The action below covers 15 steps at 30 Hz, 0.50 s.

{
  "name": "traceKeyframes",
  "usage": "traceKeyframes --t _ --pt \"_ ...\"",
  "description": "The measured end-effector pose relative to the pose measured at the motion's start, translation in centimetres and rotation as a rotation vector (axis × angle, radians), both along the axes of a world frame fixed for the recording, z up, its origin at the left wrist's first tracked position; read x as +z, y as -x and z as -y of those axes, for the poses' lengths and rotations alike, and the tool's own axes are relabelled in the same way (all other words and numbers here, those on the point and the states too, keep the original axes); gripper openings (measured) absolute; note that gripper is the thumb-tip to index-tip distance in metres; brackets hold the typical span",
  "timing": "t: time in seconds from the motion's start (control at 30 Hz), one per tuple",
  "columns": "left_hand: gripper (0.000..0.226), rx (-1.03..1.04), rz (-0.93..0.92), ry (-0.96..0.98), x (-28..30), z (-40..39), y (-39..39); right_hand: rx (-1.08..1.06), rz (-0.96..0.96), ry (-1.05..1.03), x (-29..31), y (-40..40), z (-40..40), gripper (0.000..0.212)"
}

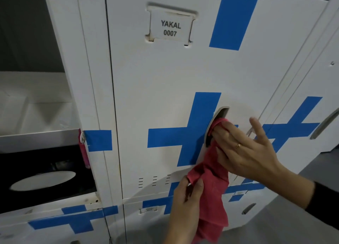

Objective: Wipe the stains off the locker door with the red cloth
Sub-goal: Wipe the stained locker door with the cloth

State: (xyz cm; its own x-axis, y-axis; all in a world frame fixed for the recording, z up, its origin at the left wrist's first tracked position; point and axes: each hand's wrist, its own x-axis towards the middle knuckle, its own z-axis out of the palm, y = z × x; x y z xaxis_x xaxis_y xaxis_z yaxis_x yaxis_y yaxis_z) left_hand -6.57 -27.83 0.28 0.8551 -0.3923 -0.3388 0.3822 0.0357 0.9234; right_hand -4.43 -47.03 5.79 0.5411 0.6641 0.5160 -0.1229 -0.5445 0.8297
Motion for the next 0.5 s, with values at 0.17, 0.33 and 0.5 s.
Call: traceKeyframes --t 0.17,0.33,0.5 --pt "0.038 -0.006 0.003 -0.021 0.3 -0.1 0.1 -0.086 -0.202 0.098 1.3 0.5 -0.6 0.039" --pt "0.024 -0.027 -0.008 -0.006 0.8 -0.2 0.7 -0.151 -0.335 0.139 1.3 0.8 -0.2 0.045" --pt "0.042 -0.029 0.008 0.003 0.7 -0.1 0.8 -0.122 -0.175 0.183 5.3 0.2 1.1 0.043"
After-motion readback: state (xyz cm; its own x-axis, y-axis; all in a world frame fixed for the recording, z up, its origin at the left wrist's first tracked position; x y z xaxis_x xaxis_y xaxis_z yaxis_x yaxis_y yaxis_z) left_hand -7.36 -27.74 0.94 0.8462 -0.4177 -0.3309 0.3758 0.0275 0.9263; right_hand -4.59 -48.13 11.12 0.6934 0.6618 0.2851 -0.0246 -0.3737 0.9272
